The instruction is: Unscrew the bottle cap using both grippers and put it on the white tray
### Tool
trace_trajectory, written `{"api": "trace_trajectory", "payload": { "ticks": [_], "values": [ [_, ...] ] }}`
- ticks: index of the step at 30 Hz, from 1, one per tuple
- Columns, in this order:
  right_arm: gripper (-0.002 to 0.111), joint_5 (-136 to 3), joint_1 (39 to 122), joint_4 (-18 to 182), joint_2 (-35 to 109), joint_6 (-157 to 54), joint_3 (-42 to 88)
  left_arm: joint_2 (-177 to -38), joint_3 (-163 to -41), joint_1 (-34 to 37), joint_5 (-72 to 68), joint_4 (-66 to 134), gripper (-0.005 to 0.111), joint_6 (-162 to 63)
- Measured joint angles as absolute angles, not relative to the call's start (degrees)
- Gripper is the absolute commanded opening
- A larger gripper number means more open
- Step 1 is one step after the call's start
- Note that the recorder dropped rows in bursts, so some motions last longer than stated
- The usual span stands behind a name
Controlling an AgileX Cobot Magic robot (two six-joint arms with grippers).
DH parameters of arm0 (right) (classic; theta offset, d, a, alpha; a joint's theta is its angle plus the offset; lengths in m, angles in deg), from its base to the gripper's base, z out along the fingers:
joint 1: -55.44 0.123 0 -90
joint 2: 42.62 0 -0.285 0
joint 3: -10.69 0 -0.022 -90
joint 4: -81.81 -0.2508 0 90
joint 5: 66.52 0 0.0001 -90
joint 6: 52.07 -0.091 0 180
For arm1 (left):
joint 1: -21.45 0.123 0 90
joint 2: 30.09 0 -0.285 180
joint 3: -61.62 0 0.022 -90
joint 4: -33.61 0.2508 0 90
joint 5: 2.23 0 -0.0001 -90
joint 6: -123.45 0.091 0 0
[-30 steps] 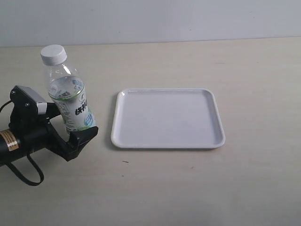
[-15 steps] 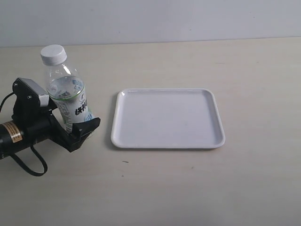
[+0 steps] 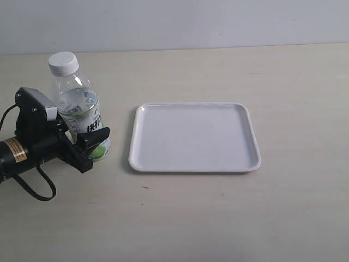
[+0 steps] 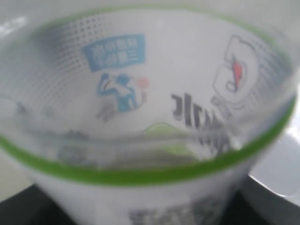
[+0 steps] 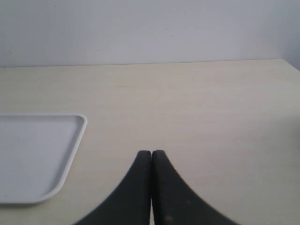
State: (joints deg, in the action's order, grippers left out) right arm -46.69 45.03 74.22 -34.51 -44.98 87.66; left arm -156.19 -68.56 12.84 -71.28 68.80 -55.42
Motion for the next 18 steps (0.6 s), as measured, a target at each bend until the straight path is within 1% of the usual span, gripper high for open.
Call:
{"api": "trace_trajectory", "payload": {
  "ticks": [18],
  "values": [
    [0.000, -46.7, 45.0, 74.2, -34.5, -45.0, 87.7, -155.0, -68.6, 12.8, -70.1, 72.4, 0.000, -49.8]
  ]
}}
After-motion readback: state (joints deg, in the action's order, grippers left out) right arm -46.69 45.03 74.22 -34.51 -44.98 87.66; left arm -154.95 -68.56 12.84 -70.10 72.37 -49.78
